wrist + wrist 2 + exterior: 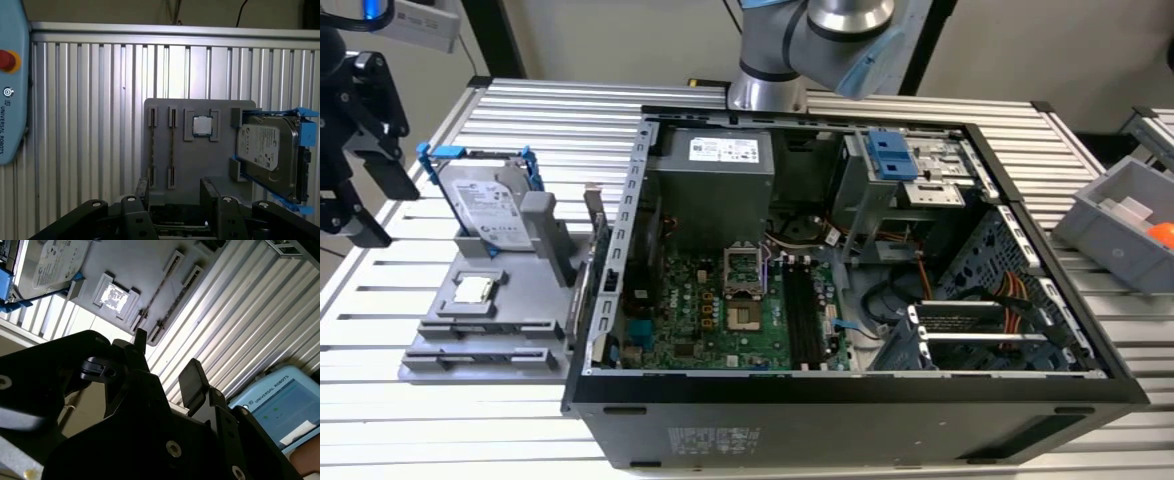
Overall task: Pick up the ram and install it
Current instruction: 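Pick up the ram and move it above insertion slot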
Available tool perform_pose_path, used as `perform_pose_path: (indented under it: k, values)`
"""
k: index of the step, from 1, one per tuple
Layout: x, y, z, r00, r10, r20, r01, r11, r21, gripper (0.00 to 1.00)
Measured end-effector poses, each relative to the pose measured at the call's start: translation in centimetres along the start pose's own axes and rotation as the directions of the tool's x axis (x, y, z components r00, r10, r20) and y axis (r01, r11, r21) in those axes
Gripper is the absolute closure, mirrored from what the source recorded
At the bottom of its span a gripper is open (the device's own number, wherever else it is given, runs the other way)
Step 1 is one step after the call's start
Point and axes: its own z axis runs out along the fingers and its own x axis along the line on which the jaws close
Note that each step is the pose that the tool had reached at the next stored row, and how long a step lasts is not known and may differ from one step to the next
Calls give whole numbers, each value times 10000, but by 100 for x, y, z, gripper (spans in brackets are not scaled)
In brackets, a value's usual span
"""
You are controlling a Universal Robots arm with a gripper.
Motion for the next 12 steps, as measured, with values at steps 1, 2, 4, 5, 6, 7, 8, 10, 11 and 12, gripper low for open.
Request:
perform_pose_path:
  k: [1, 2, 4, 5, 6, 7, 8, 10, 11, 12]
  values:
    - [0, 0, 4, 10000, 0, 0, 0, 10000, 0, 0]
    - [0, 0, 9, 10000, 0, 1, 0, 10000, 1, 0]
    - [0, -1, 19, 10000, 1, -1, -1, 10000, -1, 0]
    - [0, -1, 23, 10000, 1, -1, -1, 10000, -1, 0]
    - [1, -1, 29, 10000, 1, -1, -1, 10000, -1, 0]
    - [1, -1, 35, 10000, 1, 0, -1, 10000, 0, 0]
    - [1, -2, 40, 10000, 1, 0, -1, 10000, 0, 0]
    - [2, -3, 50, 10000, -1, -1, 1, 10000, -1, 0]
    - [2, -3, 56, 10000, -1, 0, 1, 10000, 0, 0]
    - [2, -3, 62, 10000, -1, 2, 1, 10000, 1, 0]
